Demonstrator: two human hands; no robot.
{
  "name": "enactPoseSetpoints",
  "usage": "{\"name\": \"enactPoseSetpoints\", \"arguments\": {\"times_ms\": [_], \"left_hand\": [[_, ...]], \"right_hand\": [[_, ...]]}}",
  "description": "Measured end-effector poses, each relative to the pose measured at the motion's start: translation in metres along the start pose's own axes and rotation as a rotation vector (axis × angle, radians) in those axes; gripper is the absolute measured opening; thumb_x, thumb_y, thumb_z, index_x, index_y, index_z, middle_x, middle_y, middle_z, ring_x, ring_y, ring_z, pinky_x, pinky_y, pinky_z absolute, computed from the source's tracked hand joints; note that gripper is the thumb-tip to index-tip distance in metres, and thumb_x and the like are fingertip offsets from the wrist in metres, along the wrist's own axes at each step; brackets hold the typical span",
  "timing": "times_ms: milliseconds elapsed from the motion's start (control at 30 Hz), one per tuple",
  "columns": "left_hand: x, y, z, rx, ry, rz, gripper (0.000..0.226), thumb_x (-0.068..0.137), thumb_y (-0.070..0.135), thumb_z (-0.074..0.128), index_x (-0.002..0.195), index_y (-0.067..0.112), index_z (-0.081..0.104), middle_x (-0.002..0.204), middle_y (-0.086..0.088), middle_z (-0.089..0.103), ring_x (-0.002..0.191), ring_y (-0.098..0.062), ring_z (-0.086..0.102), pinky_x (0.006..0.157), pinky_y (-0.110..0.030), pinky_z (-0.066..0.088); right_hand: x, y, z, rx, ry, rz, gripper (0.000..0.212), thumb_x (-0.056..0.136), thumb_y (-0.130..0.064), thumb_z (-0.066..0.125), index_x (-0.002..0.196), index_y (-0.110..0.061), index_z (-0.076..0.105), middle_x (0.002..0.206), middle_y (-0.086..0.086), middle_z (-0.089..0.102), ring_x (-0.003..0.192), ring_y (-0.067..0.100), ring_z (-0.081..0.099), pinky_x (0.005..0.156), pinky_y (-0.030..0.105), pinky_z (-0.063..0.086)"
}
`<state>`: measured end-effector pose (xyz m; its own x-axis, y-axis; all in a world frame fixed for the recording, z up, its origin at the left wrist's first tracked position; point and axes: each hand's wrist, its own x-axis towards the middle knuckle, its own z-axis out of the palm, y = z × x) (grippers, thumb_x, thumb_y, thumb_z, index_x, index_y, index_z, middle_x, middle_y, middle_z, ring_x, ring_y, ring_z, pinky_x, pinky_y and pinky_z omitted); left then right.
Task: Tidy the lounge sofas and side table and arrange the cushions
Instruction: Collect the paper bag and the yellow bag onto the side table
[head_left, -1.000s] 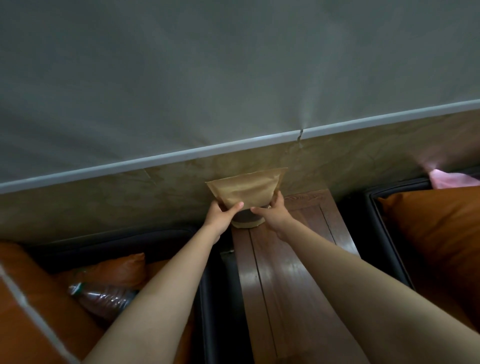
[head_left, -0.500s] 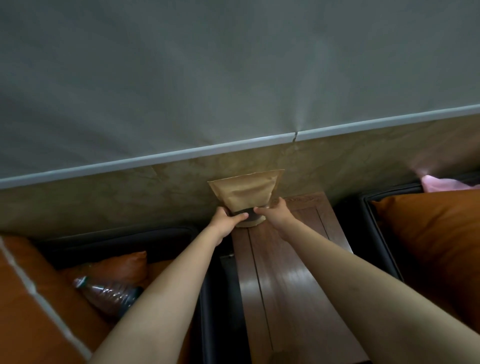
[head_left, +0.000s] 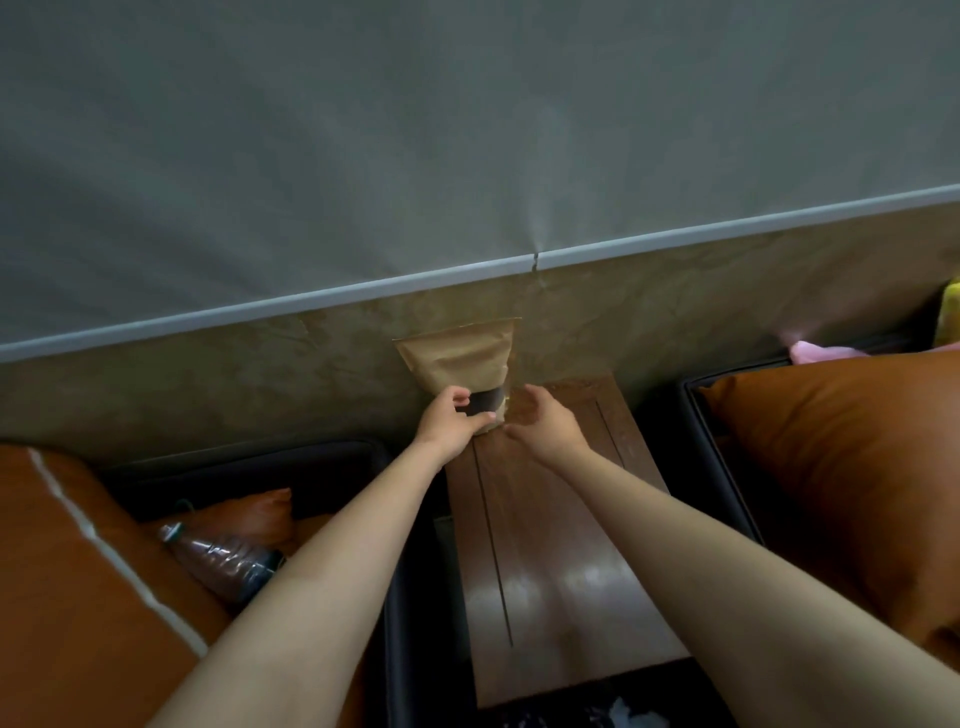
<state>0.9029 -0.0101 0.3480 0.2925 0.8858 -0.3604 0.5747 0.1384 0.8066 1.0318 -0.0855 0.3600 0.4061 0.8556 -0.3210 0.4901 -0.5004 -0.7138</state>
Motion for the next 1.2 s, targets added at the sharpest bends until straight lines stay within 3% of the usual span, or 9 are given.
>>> {"name": "enactPoseSetpoints", "arguments": {"times_ms": [200,433,700,933,1200], "left_hand": [[-0.051,-0.001,0.007,0.464,-0.024,0.256,0.056,0.083,0.024,0.074,0.133,0.012,0.049,0.138,-0.006,0.050,0.125,-0.023,0.051,0.102,-0.038,0.044],[-0.103,-0.012,0.016,0.862,-0.090,0.431,0.052,0.088,0.025,0.065,0.136,0.019,0.045,0.138,-0.001,0.048,0.125,-0.022,0.050,0.096,-0.038,0.047],[-0.143,-0.027,0.021,0.914,-0.090,0.527,0.042,0.093,0.032,0.058,0.132,0.022,0.048,0.133,0.000,0.054,0.119,-0.022,0.055,0.087,-0.038,0.050],[-0.190,-0.054,0.031,1.040,-0.256,0.479,0.037,0.093,0.037,0.056,0.126,0.023,0.049,0.130,0.000,0.057,0.114,-0.021,0.057,0.085,-0.036,0.051],[-0.226,-0.017,0.083,1.068,-0.357,0.612,0.041,0.093,0.041,0.056,0.129,0.022,0.047,0.128,-0.001,0.057,0.112,-0.022,0.058,0.082,-0.036,0.051]], "right_hand": [[-0.048,0.021,-0.012,-0.354,0.019,-0.159,0.064,0.090,-0.023,0.063,0.146,-0.017,0.034,0.143,0.009,0.048,0.130,0.028,0.046,0.100,0.038,0.043],[-0.099,0.035,-0.013,-0.599,0.068,-0.221,0.055,0.093,-0.011,0.051,0.145,-0.015,0.035,0.144,0.010,0.045,0.136,0.028,0.038,0.111,0.039,0.030],[-0.158,0.046,-0.005,-0.643,0.096,-0.138,0.053,0.093,-0.013,0.052,0.143,-0.013,0.035,0.137,0.012,0.050,0.130,0.029,0.044,0.107,0.040,0.035],[-0.220,0.075,0.017,-0.621,0.032,-0.071,0.047,0.096,-0.022,0.047,0.141,-0.015,0.037,0.131,0.009,0.053,0.116,0.029,0.055,0.082,0.037,0.047],[-0.269,0.118,-0.029,-0.604,0.143,0.036,0.037,0.097,-0.027,0.044,0.132,-0.014,0.041,0.121,0.008,0.057,0.104,0.029,0.059,0.065,0.035,0.042]]}}
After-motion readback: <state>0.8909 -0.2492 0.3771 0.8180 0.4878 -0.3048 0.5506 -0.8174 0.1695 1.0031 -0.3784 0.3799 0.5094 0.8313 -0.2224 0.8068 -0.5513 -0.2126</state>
